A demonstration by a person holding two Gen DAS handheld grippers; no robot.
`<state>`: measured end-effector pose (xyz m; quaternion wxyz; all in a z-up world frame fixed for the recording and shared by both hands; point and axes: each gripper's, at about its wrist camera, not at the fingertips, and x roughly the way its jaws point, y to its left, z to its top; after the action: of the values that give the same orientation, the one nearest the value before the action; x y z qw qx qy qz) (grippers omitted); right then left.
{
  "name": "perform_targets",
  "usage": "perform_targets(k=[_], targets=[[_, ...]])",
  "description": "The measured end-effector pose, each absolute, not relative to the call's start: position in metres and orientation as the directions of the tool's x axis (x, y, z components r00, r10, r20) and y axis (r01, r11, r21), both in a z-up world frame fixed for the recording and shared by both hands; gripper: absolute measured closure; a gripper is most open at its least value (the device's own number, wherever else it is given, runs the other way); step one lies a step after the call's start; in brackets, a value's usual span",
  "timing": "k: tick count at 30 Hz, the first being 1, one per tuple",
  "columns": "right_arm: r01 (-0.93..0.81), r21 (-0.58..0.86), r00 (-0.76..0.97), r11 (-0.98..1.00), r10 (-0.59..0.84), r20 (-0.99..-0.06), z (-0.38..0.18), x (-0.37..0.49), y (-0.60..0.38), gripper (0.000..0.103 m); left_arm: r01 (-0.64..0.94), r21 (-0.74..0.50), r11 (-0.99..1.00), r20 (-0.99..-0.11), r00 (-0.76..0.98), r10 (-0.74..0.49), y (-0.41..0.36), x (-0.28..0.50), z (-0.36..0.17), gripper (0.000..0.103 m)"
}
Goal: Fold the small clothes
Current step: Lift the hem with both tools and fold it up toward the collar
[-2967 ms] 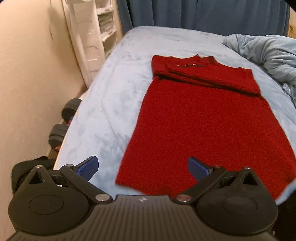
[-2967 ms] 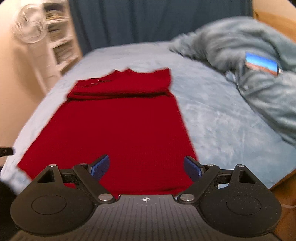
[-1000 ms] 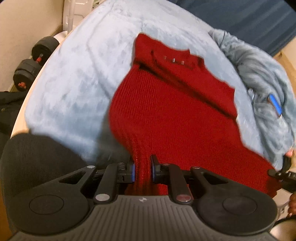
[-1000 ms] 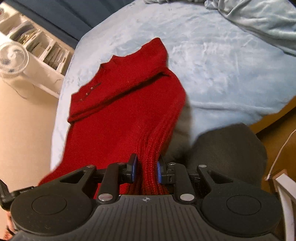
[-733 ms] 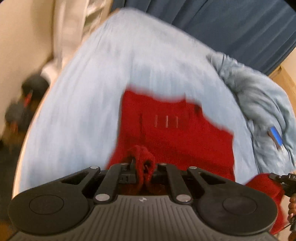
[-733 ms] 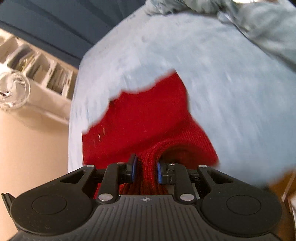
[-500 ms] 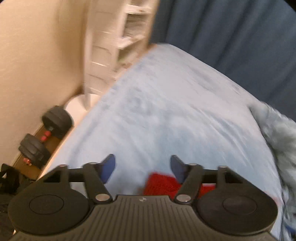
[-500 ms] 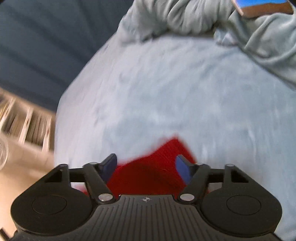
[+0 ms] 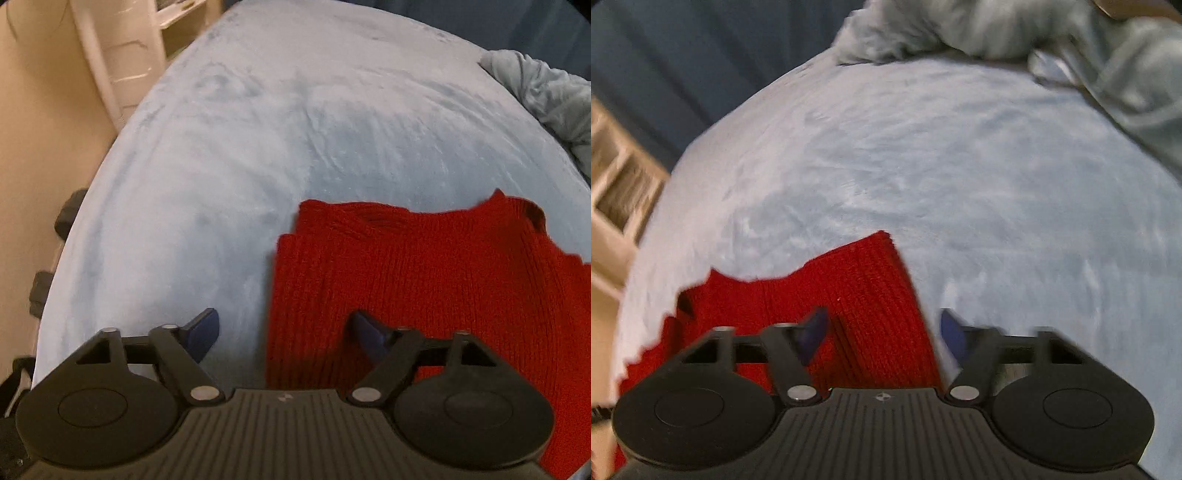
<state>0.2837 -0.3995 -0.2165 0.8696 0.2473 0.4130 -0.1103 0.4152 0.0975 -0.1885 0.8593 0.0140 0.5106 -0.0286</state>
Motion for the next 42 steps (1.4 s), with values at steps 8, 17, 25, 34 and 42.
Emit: perform_targets(k=[8, 17, 25, 34, 42], targets=[[0.306, 0.327, 0.758, 0.894, -0.022, -0.651, -0.167, 0.249, -0.393, 0.094, 0.079, -0.102, 0.992, -0.808, 0.575, -0.129, 0.105, 0.386, -0.143, 0.090], [0.282, 0.402, 0.894, 0.871, -0.087, -0.439, -0.096, 0.218, -0.399, 0.095, 0.082, -0.187, 0.979, -0.658, 0.729, -0.186, 0.124, 0.364, -0.056, 0.091], [0.451, 0.264, 0.685, 0.853, -0.140, -0.715, -0.217, 0.299, -0.412, 0.095, 0.020, -0.009, 1.000, -0.841, 0.540, -0.018, 0.103, 0.453, -0.178, 0.089], [0.498, 0.328, 0.668, 0.803, -0.113, -0.735, -0.246, 0.299, -0.426, 0.073, 0.025, 0.105, 0.994, -0.784, 0.617, 0.067, 0.109, 0.443, -0.198, 0.042], [0.640, 0.503, 0.683, 0.581, -0.131, -0.718, -0.201, 0.230, -0.443, 0.044, 0.018, 0.193, 0.981, -0.729, 0.672, 0.131, 0.110, 0.378, -0.159, 0.011]])
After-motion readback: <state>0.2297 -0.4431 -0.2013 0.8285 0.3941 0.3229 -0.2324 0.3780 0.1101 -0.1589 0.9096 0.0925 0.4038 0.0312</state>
